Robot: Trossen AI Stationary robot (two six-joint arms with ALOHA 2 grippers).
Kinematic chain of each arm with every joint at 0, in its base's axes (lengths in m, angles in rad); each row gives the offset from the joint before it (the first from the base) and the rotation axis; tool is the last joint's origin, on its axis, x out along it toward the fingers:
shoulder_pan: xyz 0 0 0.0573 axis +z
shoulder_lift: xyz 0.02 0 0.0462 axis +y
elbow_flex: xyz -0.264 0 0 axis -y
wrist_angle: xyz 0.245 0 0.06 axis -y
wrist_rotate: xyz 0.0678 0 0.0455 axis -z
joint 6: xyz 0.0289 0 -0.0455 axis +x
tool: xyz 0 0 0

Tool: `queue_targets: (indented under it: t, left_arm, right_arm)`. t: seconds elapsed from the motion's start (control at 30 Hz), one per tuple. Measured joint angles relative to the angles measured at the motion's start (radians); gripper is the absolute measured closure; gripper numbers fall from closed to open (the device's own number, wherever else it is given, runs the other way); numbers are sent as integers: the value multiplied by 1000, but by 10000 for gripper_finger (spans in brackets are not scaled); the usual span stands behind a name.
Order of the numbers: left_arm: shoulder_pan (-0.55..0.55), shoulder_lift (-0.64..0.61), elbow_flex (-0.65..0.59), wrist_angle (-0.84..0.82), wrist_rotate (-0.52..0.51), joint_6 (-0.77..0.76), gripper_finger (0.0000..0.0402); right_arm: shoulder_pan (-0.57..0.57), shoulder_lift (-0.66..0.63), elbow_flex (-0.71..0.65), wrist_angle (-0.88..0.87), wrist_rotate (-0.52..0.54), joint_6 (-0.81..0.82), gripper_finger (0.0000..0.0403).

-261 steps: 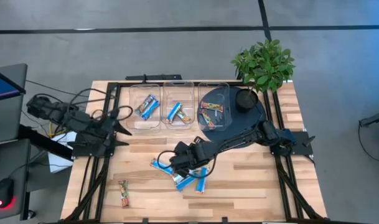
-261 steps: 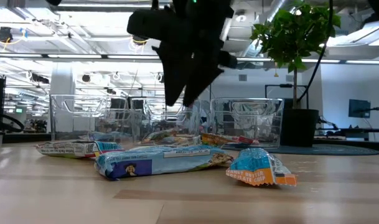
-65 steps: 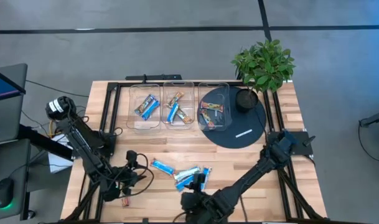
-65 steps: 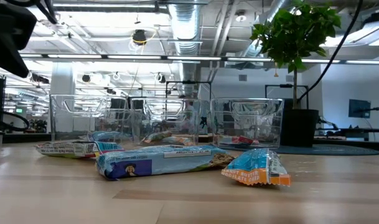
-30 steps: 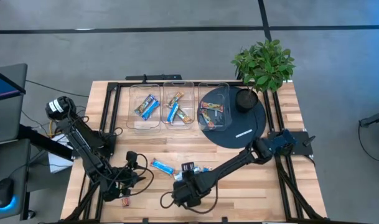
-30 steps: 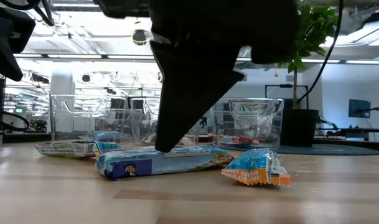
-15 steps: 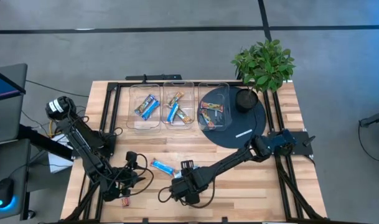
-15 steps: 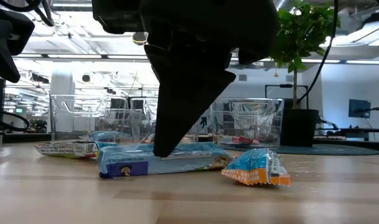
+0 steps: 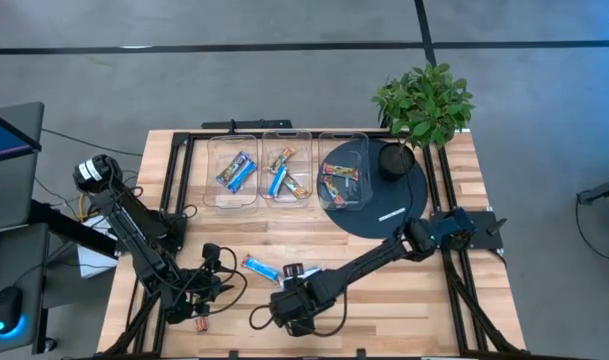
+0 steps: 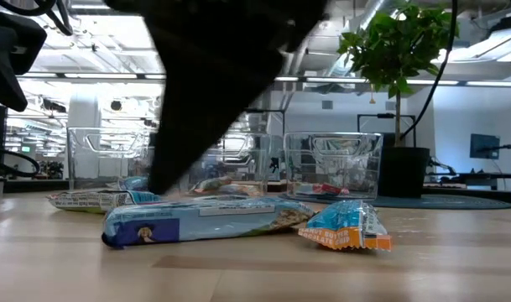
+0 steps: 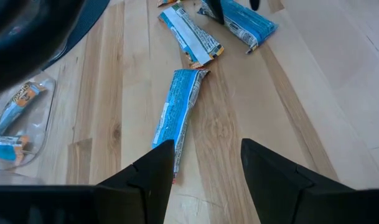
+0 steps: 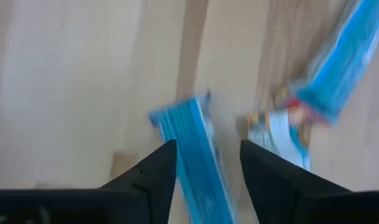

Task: Pick and place Granola Bars by type
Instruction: Move the granola bars to the middle left of the table

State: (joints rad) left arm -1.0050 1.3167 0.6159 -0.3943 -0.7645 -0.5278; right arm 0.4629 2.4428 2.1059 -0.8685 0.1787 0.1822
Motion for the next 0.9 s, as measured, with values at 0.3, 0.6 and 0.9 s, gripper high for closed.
queue_targets:
  t: [0.3, 0.6, 0.9]
  left_arm:
    - [-1, 0, 0, -5, 40, -9, 221]
    - [-21, 0, 0, -15, 45, -42, 221]
    - [-29, 0, 0, -14, 34, -44, 221]
  right_arm:
    - [-40, -4, 3, 22, -32, -19, 246]
    - [13, -31, 44, -100, -48, 18, 275]
    - [43, -27, -1, -135, -36, 106, 353]
